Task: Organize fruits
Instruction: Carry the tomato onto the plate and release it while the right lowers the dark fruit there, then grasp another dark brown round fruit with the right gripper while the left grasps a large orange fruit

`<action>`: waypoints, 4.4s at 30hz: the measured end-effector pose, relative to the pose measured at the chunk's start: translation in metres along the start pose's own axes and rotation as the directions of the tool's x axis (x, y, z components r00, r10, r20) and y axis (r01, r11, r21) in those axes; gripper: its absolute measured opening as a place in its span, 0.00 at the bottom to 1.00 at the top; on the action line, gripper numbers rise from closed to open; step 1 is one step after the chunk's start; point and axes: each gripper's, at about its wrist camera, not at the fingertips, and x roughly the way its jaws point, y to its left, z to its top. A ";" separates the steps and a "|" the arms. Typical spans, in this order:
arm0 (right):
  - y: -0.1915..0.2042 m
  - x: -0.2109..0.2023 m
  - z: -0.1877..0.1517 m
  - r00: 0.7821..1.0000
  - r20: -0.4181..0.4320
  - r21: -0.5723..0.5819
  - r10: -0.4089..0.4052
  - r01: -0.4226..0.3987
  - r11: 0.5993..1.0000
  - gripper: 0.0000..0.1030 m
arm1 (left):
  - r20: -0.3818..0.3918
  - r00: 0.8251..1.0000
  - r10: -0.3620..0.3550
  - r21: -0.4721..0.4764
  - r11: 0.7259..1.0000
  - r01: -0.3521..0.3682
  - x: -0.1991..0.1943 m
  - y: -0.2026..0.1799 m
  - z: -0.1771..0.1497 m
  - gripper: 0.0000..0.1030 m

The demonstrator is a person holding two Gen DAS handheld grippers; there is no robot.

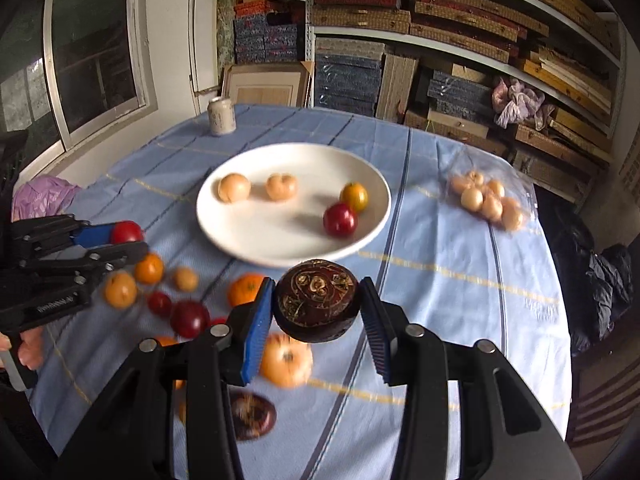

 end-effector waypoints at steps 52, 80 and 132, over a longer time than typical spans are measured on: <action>-0.005 0.014 0.008 0.999 -0.003 0.043 0.039 -0.039 0.998 0.74 | 0.004 0.999 0.051 0.009 0.999 -0.051 -0.003 0.018 0.010 0.82; 0.043 0.034 -0.103 0.993 -0.116 0.023 0.021 -0.018 1.000 0.58 | -0.138 0.976 0.166 -0.058 0.983 -0.175 0.017 0.051 -0.095 0.75; 0.040 -0.022 -0.075 1.000 0.017 0.032 0.019 -0.019 0.999 0.43 | -0.022 0.994 0.109 -0.026 0.994 -0.110 -0.029 0.013 -0.062 0.43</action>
